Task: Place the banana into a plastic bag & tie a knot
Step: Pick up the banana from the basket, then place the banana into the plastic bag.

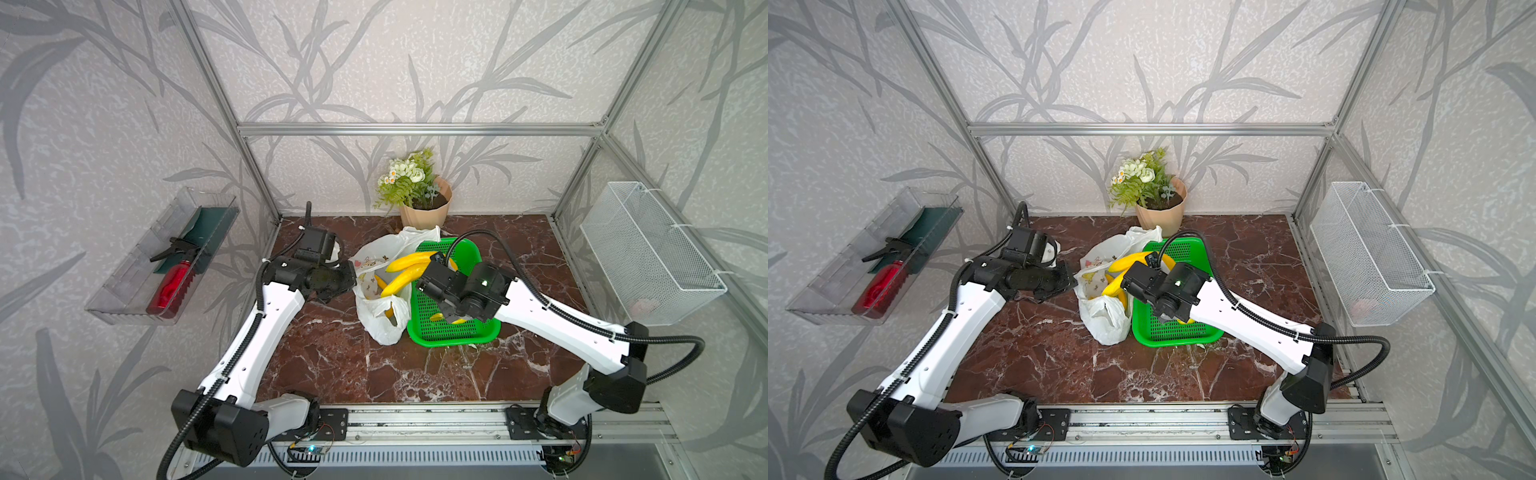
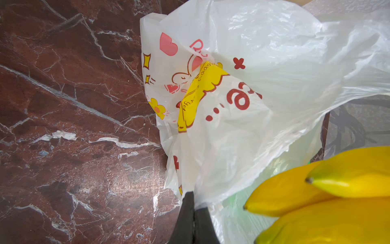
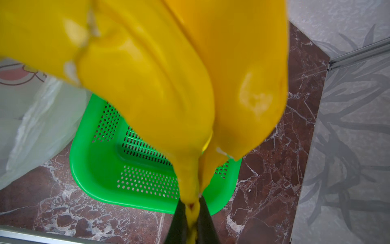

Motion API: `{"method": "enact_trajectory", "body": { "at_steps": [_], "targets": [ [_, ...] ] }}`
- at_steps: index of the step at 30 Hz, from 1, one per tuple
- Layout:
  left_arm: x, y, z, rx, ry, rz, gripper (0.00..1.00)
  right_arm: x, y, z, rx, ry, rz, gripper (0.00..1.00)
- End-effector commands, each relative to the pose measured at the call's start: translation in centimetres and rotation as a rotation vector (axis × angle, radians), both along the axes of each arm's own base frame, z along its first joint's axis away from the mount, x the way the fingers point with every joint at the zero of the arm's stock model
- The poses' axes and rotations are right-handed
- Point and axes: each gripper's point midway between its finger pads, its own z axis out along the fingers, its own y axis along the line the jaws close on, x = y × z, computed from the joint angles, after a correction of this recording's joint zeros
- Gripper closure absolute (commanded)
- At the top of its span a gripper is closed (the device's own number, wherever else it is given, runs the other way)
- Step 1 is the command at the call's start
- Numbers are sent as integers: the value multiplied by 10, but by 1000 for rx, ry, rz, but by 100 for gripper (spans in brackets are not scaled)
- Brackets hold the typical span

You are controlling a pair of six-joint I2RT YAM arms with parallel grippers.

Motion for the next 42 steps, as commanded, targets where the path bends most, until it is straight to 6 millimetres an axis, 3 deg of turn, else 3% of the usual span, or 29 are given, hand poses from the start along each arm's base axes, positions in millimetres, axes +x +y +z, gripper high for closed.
{"method": "enact_trajectory", "body": {
  "at_steps": [1,7,12,17,20,25,38,42],
  "targets": [
    [-1,-3,12,-23,-35,3,100,-3,2,2,-76,28,47,100],
    [2,-9,13,-53,-41,-8,100,-17,24,-6,-119,174,105,100],
    [3,-15,18,-82,-71,-19,100,-28,37,1,-148,313,52,100],
    [-5,-27,13,-110,-79,-42,100,-42,84,-1,45,472,52,100],
    [-9,-23,12,-95,-86,-26,100,-47,96,-6,117,559,16,100],
    [-11,-19,14,-75,-106,-22,100,-51,90,-16,87,603,-7,100],
    [2,-29,25,-35,-176,-149,100,-58,82,-41,-31,664,66,100],
    [-2,-35,23,-47,-185,-178,100,-52,81,-50,-76,655,81,100]
  ]
}}
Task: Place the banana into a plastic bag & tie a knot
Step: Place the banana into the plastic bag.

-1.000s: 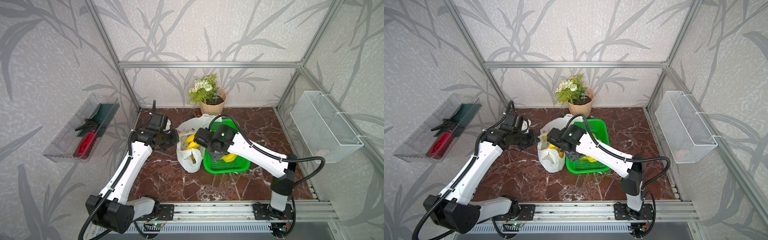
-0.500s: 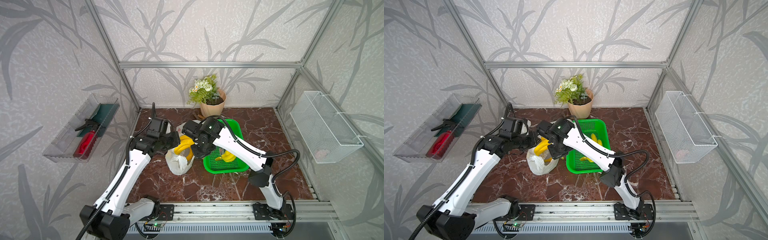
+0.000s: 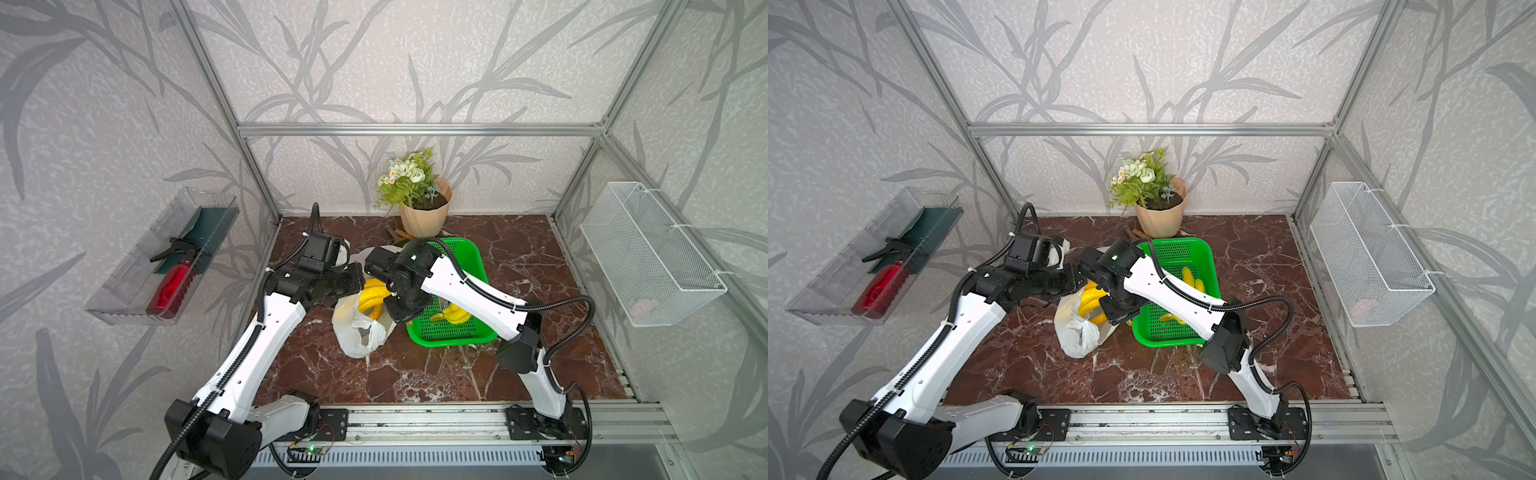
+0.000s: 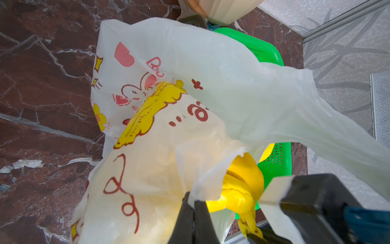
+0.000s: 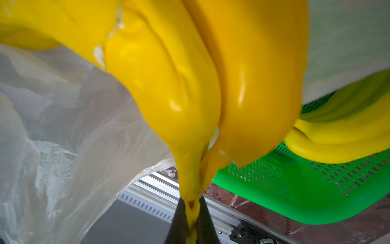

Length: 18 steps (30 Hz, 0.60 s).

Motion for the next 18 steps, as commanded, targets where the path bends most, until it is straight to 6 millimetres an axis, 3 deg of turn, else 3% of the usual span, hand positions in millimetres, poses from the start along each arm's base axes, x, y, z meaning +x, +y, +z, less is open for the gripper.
{"method": "enact_trajectory", "body": {
  "at_steps": [1,6,11,14,18],
  "targets": [
    [-2,-11,11,-17,-57,-64,100,-18,-39,-3,-187,77,44,100],
    [-12,-21,-1,-17,-34,-100,100,-2,-15,5,-102,22,45,98],
    [-15,-17,-5,-16,-33,-77,100,19,3,8,-56,-69,66,73],
    [-17,-15,-4,-16,-35,-69,100,42,2,28,-30,-198,59,57],
    [-19,-10,-5,-10,-22,-44,100,53,-4,57,3,-311,60,47]
  ]
}}
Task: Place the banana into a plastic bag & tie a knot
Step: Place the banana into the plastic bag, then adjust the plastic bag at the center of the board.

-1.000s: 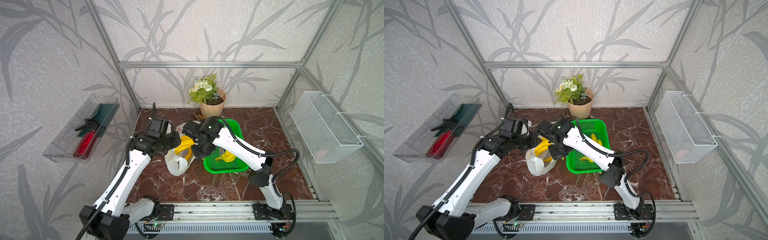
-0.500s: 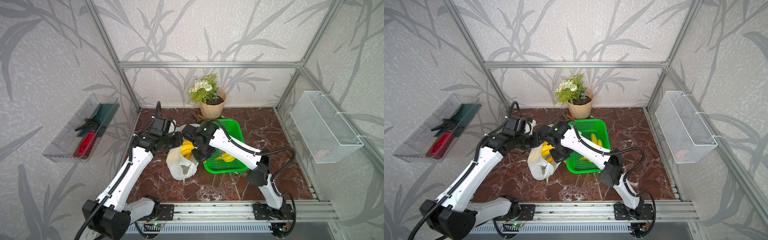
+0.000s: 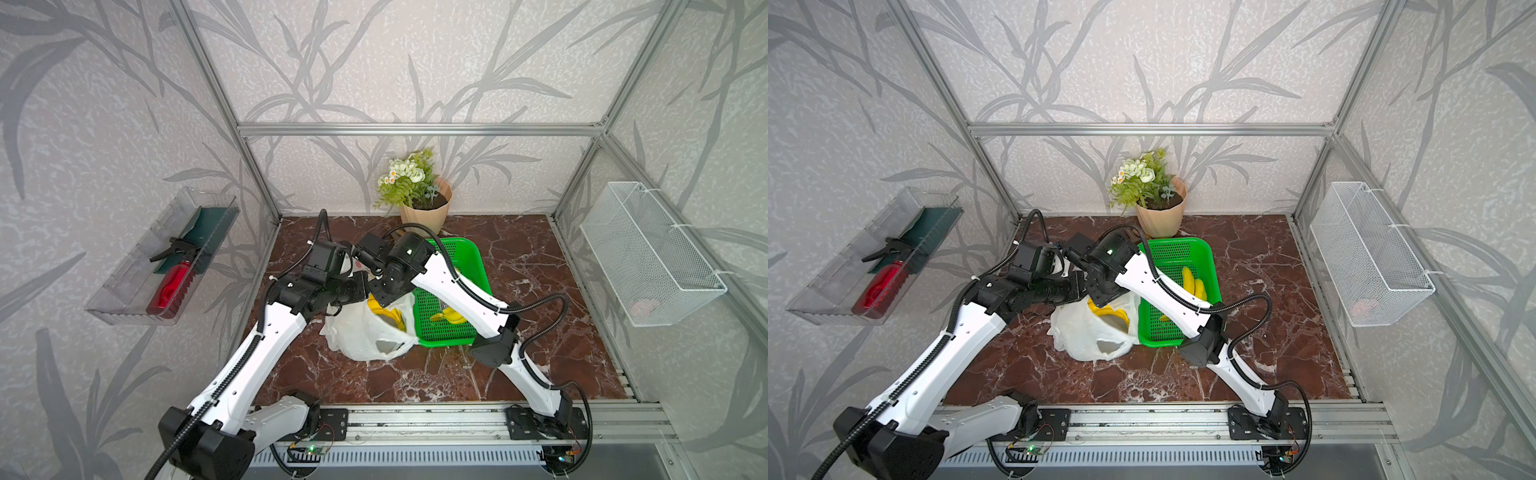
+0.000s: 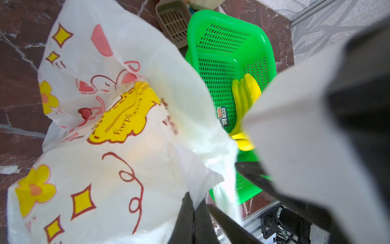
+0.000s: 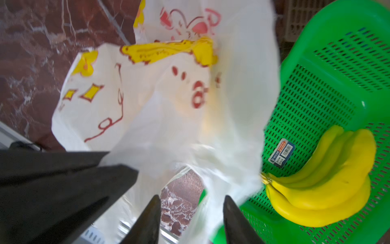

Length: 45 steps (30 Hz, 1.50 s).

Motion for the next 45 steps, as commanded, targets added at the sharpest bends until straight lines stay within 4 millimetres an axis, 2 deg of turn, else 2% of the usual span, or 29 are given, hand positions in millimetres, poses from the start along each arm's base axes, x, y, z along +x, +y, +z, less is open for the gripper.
{"method": "enact_trajectory", "body": {
  "at_steps": [1,4,6,8,10,13,16,20,22,26,31,34,36,41,44,45],
  "targets": [
    [-2,7,-1,9,3,31,100,-7,-52,29,-124,-57,-11,45],
    [-4,8,-2,6,9,34,100,-6,-77,40,-185,-105,-54,38],
    [-6,6,-4,-5,23,25,100,-9,-87,34,-218,-109,-39,34],
    [-10,4,-6,-12,45,13,83,-17,-95,23,-218,-92,-34,31],
    [-18,5,-10,2,75,5,63,-23,-108,0,-204,-14,-68,31],
    [-33,8,2,37,49,-18,38,-47,-100,-24,-120,97,-23,31],
    [-49,3,20,29,-4,-64,28,-63,-85,-39,-44,196,-3,31],
    [-82,-17,35,-39,-37,-187,28,-71,-63,-61,33,287,-15,31],
    [-101,-26,32,-72,-23,-240,28,-71,-49,-64,80,323,-17,31],
    [-130,-42,9,-112,25,-298,28,-68,-30,-71,133,402,-69,30],
    [-141,-57,-14,-27,-43,-319,27,-71,-35,-85,131,504,-174,31],
    [-146,-68,-28,50,-113,-350,26,-75,-37,-97,139,569,-242,39],
    [-148,-78,-35,80,-158,-352,19,-74,-35,-101,157,585,-264,47],
    [-146,-92,-51,257,-285,-320,10,-64,-36,-97,185,585,-309,82],
    [-142,-101,-63,380,-323,-307,9,-62,-41,-94,202,591,-335,98],
    [-141,-103,-66,412,-324,-302,8,-62,-42,-92,210,590,-339,100]
  ]
}}
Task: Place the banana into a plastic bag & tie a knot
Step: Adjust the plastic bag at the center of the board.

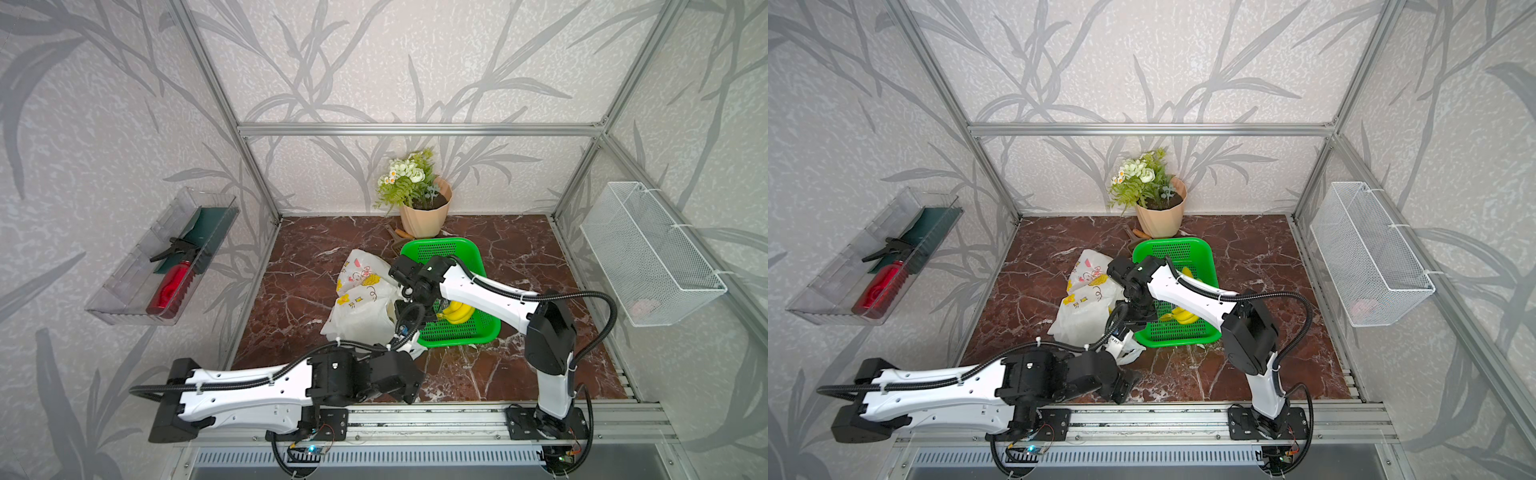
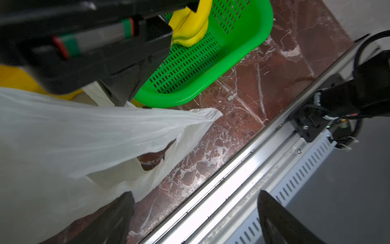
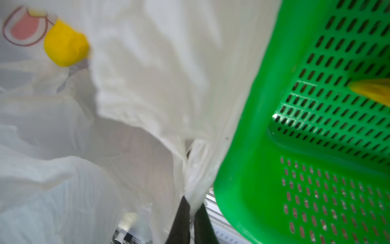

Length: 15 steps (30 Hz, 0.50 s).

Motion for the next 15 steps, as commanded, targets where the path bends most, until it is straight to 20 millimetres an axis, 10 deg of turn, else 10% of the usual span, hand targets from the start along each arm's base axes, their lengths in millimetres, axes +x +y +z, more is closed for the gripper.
{"method": "enact_trajectory", "body": {
  "at_steps": [1,6,8,11,15],
  "targets": [
    [28,2,9,69,-173,152,8,1,-5,12,34,12,-43,100],
    [48,17,5,208,-297,314,13,-1,-12,19,41,15,-54,100],
    [56,26,12,236,-360,378,33,-1,-16,20,40,14,-62,100],
    [62,29,20,232,-399,400,95,2,-22,24,48,4,-74,100],
    [62,58,52,131,-409,482,100,14,-25,41,91,-47,-94,100]
  ]
}}
